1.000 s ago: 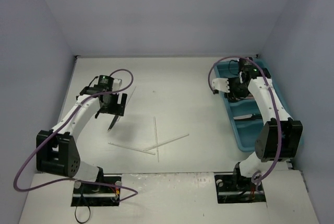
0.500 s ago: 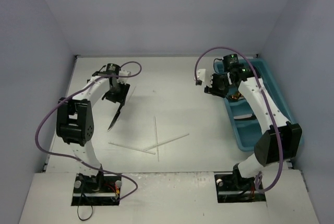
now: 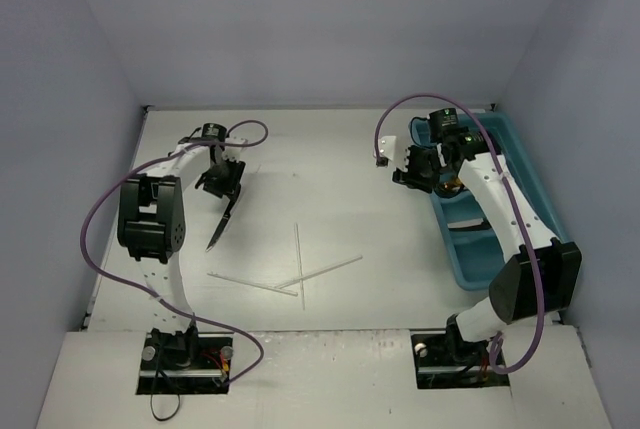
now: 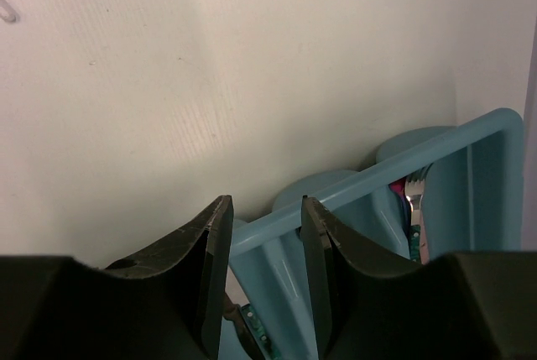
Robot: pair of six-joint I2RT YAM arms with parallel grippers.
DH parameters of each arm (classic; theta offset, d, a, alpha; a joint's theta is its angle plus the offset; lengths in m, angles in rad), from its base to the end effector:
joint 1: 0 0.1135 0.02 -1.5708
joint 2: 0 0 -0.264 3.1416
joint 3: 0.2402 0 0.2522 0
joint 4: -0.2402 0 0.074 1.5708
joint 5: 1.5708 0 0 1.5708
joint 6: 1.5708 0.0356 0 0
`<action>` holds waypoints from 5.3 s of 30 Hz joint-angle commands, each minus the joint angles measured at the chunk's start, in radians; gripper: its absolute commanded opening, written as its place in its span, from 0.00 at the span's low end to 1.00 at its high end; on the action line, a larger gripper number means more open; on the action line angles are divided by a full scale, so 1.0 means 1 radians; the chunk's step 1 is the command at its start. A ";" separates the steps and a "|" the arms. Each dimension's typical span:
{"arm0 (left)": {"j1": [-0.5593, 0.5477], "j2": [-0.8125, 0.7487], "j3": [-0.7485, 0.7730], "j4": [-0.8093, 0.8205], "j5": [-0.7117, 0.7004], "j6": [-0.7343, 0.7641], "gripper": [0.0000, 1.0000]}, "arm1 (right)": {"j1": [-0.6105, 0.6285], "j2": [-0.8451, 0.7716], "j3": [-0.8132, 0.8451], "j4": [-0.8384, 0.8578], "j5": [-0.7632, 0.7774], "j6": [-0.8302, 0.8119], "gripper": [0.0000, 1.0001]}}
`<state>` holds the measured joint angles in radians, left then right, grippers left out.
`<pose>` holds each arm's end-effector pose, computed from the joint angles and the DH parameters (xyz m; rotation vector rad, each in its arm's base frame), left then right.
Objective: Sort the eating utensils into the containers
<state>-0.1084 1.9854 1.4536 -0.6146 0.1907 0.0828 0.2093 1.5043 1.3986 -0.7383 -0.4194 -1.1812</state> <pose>0.4096 -0.0514 0.1833 0.3140 2.6903 -0.2665 0.3131 0.0813 0.3311 -1.6265 1.6574 0.0245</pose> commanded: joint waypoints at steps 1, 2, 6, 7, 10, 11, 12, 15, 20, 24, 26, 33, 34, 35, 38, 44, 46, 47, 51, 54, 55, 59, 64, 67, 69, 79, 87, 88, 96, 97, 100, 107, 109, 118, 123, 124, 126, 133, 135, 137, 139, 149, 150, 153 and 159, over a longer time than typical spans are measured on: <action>0.016 -0.020 0.028 0.036 0.030 0.030 0.36 | 0.006 -0.052 -0.005 -0.006 -0.011 0.010 0.36; 0.020 -0.016 0.026 0.038 0.033 0.029 0.35 | 0.008 -0.054 -0.006 -0.006 -0.009 0.009 0.36; 0.024 -0.011 0.013 0.039 0.031 0.031 0.33 | 0.013 -0.059 -0.007 -0.006 0.000 0.004 0.36; 0.025 -0.015 0.003 0.041 0.032 0.030 0.33 | 0.014 -0.059 -0.007 -0.006 0.003 0.002 0.36; 0.025 -0.025 -0.029 0.050 0.032 0.024 0.33 | 0.016 -0.058 -0.005 -0.006 0.011 -0.001 0.36; 0.026 -0.030 -0.037 0.053 0.030 0.021 0.33 | 0.016 -0.058 -0.003 -0.006 0.012 -0.001 0.36; 0.025 -0.034 -0.049 0.056 0.029 0.017 0.33 | 0.016 -0.057 -0.004 -0.006 0.013 -0.001 0.36; 0.024 -0.049 -0.088 0.072 0.027 0.012 0.33 | 0.018 -0.055 -0.008 -0.006 0.016 -0.001 0.36; 0.022 -0.069 -0.137 0.090 0.020 0.003 0.33 | 0.018 -0.052 -0.016 -0.006 0.019 -0.001 0.36; 0.022 -0.068 -0.160 0.095 -0.016 0.002 0.32 | 0.022 -0.053 -0.016 -0.006 0.019 0.000 0.36; 0.021 -0.062 -0.168 0.095 -0.028 0.005 0.32 | 0.021 -0.053 -0.018 -0.006 0.021 -0.003 0.36; 0.019 -0.028 -0.154 0.092 -0.048 -0.004 0.09 | 0.051 -0.058 -0.013 -0.004 0.022 -0.017 0.34; 0.019 -0.029 -0.154 0.092 -0.044 -0.006 0.06 | 0.058 -0.060 -0.013 -0.004 0.023 -0.025 0.34; 0.019 -0.031 -0.155 0.092 -0.041 -0.010 0.03 | 0.065 -0.062 -0.015 -0.004 0.025 -0.032 0.33; 0.018 -0.051 -0.157 0.090 -0.016 -0.023 0.00 | 0.086 -0.069 -0.012 -0.001 0.025 -0.051 0.31; 0.018 -0.146 -0.098 0.024 0.068 -0.066 0.00 | 0.162 -0.078 0.010 0.001 -0.013 -0.086 0.26; 0.017 -0.186 -0.057 -0.019 0.090 -0.072 0.00 | 0.199 -0.075 0.021 0.005 -0.008 -0.099 0.24; 0.014 -0.203 -0.042 -0.035 0.102 -0.072 0.00 | 0.214 -0.072 0.027 0.007 -0.004 -0.104 0.23; 0.002 -0.260 -0.005 -0.086 0.121 -0.106 0.00 | 0.259 -0.053 0.050 0.015 0.010 -0.123 0.22; -0.004 -0.294 0.012 -0.118 0.143 -0.121 0.00 | 0.281 -0.048 0.066 0.032 -0.002 -0.138 0.22; -0.005 -0.305 0.018 -0.127 0.157 -0.130 0.00 | 0.290 -0.051 0.069 0.043 -0.009 -0.146 0.22; -0.013 -0.338 0.036 -0.147 0.346 -0.226 0.00 | 0.343 -0.097 0.045 0.129 -0.046 -0.198 0.20; -0.088 -0.346 0.051 -0.146 0.596 -0.303 0.00 | 0.461 -0.190 -0.070 0.282 -0.084 -0.392 0.16; -0.138 -0.350 0.051 -0.147 0.658 -0.318 0.00 | 0.541 -0.215 -0.134 0.350 -0.112 -0.463 0.17; -0.176 -0.346 0.049 -0.147 0.691 -0.331 0.00 | 0.601 -0.207 -0.156 0.364 -0.112 -0.509 0.19; -0.259 -0.318 0.049 -0.146 0.760 -0.375 0.00 | 0.761 -0.113 -0.167 0.372 -0.105 -0.557 0.25; -0.303 -0.287 0.079 -0.146 0.754 -0.383 0.00 | 0.780 -0.077 -0.194 0.370 -0.071 -0.594 0.32; -0.308 -0.287 0.081 -0.146 0.753 -0.384 0.00 | 0.780 -0.072 -0.194 0.370 -0.062 -0.595 0.34; -0.327 -0.293 0.082 -0.148 0.751 -0.393 0.00 | 0.778 -0.015 -0.163 0.370 -0.002 -0.583 0.41; -0.328 -0.296 0.083 -0.147 0.751 -0.396 0.00 | 0.778 -0.003 -0.162 0.370 0.014 -0.584 0.41; -0.330 -0.306 0.084 -0.147 0.753 -0.401 0.00 | 0.771 0.029 -0.153 0.371 0.039 -0.579 0.39; -0.332 -0.329 0.069 -0.147 0.750 -0.409 0.00 | 0.739 0.100 -0.093 0.373 0.068 -0.521 0.31; -0.335 -0.334 0.061 -0.146 0.746 -0.409 0.00 | 0.730 0.111 -0.078 0.374 0.076 -0.511 0.24; -0.335 -0.361 0.031 -0.118 0.742 -0.418 0.20 | 0.715 0.103 -0.059 0.378 0.096 -0.462 0.00; -0.314 -0.390 0.046 -0.117 0.646 -0.427 0.88 | 0.715 0.031 -0.068 0.374 0.112 -0.420 0.00; -0.299 -0.392 0.051 -0.116 0.633 -0.429 0.88 | 0.715 0.009 -0.072 0.372 0.117 -0.412 0.00; -0.265 -0.392 0.074 -0.117 0.606 -0.441 0.88 | 0.717 -0.027 -0.093 0.370 0.141 -0.394 0.00; -0.055 -0.377 0.157 -0.116 0.517 -0.460 0.88 | 0.622 -0.205 -0.196 0.309 0.227 -0.352 0.00; -0.026 -0.395 0.155 -0.116 0.467 -0.426 0.88 | 0.521 -0.259 -0.234 0.278 0.237 -0.375 0.00; -0.027 -0.421 0.133 -0.113 0.414 -0.387 0.88 | 0.417 -0.300 -0.253 0.218 0.235 -0.428 0.00; -0.036 -0.448 0.100 -0.103 0.367 -0.369 0.88 | 0.241 -0.329 -0.270 0.155 0.216 -0.529 0.00; -0.112 -0.480 0.020 -0.103 0.345 -0.204 0.88 | -0.394 -0.179 -0.168 -0.119 0.161 -1.038 0.00; -0.126 -0.487 0.015 -0.103 0.311 -0.195 0.88 | -0.420 -0.159 -0.157 -0.127 0.157 -1.076 0.00; -0.157 -0.494 0.005 -0.103 0.232 -0.194 0.88 | -0.513 -0.125 -0.159 -0.145 0.161 -1.133 0.00; -0.160 -0.493 -0.002 -0.104 0.215 -0.192 0.88 | -0.611 -0.084 -0.217 -0.151 0.180 -1.258 0.00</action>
<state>-0.2776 1.5448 1.4395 -0.7362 0.4514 -0.1367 -0.3649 1.4094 1.1896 -0.8376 -0.2459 -1.9700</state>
